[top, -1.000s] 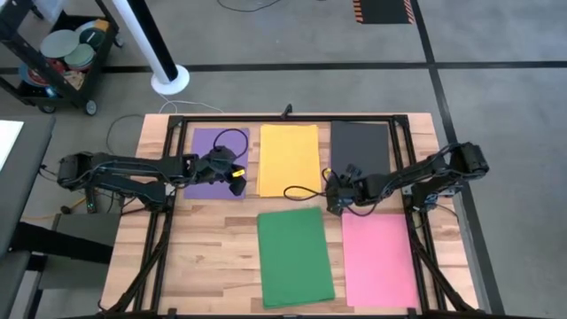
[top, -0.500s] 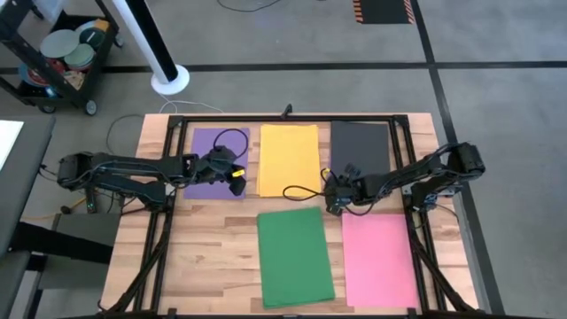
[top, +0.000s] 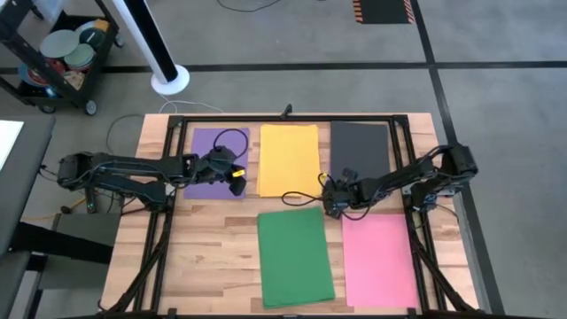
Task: Organize paper
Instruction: Move the black paper to the bottom left of the table
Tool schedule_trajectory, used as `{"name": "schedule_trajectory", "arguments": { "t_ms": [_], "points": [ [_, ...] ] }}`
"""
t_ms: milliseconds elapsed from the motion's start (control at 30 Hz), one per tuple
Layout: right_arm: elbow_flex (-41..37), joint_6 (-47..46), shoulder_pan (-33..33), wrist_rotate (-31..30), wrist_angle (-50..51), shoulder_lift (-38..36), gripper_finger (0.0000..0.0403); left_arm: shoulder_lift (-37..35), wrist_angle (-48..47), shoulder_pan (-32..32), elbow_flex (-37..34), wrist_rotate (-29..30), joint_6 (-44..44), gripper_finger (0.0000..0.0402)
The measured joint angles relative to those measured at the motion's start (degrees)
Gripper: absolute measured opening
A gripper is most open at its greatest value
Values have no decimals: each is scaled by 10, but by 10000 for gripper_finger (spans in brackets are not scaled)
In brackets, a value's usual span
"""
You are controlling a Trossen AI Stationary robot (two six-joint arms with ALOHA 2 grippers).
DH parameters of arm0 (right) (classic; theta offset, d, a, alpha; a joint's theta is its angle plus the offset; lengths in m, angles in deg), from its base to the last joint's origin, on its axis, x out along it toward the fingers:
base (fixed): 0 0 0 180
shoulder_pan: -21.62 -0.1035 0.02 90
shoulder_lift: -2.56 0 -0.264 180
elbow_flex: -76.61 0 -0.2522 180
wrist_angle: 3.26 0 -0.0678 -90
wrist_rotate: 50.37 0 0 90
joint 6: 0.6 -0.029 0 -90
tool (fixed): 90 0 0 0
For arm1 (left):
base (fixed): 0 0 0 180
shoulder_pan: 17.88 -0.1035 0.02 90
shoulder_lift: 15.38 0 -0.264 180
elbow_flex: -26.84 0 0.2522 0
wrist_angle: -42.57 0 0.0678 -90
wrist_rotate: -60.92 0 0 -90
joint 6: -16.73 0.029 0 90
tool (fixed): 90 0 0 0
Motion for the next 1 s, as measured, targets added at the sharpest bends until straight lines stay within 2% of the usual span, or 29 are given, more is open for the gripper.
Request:
{"name": "schedule_trajectory", "arguments": {
  "t_ms": [100,167,767,1000],
  "points": [
    [0,6,-4,-1,2,-1,13,0,0,0,0,0,0,0],
    [0,10,-8,-1,2,-2,5,0,-1,0,0,0,2,0],
    [83,11,-23,-2,115,-3,0,0,-3,0,0,-1,64,0],
    [137,15,-27,2,150,-3,0,0,14,0,0,-1,185,0]
  ]
}}
